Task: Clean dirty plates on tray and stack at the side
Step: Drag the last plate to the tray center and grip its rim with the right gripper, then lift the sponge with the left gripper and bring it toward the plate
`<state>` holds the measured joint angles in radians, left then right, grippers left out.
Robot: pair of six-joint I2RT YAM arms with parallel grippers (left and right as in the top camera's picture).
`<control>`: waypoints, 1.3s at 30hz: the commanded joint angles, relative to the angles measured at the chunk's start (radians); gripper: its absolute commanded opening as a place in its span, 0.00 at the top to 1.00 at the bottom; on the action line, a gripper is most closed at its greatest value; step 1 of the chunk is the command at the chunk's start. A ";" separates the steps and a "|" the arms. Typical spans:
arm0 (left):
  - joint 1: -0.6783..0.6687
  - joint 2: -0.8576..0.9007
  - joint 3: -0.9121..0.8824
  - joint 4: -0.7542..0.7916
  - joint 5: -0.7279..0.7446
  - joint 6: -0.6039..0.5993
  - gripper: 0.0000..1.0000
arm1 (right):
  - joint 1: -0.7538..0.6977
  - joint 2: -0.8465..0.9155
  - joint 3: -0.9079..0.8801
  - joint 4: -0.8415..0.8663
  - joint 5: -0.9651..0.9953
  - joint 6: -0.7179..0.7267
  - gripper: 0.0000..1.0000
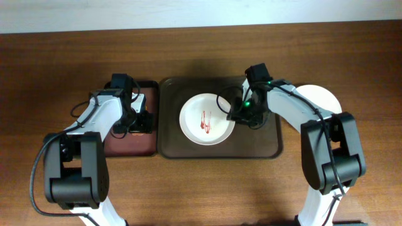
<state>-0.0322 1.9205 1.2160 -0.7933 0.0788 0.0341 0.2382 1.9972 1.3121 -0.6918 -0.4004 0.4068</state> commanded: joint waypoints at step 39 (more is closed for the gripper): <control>0.000 -0.020 -0.005 0.099 0.005 0.004 1.00 | 0.023 0.070 0.024 0.055 0.068 -0.137 0.96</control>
<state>-0.0330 1.9205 1.2270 -0.7021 0.0780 0.0330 0.2527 2.0457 1.3418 -0.6247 -0.3412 0.2699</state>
